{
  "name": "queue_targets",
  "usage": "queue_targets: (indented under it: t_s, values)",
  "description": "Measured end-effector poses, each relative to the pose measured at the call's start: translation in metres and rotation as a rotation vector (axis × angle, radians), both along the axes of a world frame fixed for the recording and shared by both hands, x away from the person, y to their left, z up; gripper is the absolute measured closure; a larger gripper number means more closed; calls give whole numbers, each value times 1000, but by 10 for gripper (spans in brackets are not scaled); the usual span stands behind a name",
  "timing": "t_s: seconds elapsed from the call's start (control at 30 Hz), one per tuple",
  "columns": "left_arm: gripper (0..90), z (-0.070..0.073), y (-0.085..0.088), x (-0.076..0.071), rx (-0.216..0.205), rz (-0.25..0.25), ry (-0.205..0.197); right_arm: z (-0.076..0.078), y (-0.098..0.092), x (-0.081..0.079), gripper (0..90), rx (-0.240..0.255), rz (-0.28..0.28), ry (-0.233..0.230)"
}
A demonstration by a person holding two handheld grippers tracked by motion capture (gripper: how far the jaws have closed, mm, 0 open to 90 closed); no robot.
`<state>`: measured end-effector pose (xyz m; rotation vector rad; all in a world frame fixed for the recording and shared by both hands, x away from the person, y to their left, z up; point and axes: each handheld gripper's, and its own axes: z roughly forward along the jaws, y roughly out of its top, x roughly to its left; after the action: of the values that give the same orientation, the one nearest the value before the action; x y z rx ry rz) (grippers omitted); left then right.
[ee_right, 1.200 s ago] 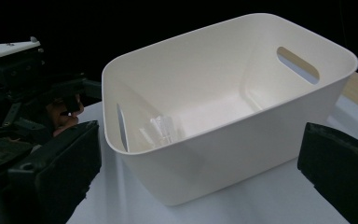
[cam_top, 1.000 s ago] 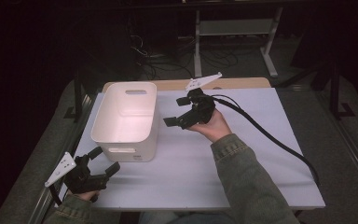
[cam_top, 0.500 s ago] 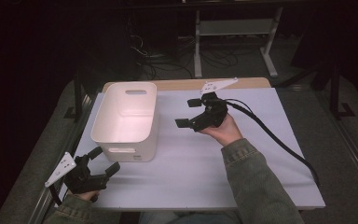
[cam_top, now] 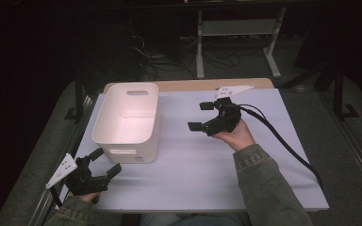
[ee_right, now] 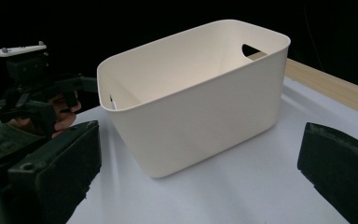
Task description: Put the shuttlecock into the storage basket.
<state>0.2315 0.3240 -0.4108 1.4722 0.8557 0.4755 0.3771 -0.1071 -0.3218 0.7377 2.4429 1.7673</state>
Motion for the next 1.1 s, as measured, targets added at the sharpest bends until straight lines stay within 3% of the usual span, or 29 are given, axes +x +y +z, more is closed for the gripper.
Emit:
queue_targets:
  t_s: [0.47,1.1]
  values:
    - [0,0,-1,1,9,-2,-4,-11,-27,-12,0,24,-44,-17]
    - [0,0,-2,1,2,-3,-3,-33,-65,-30,0,14,-113,-8]
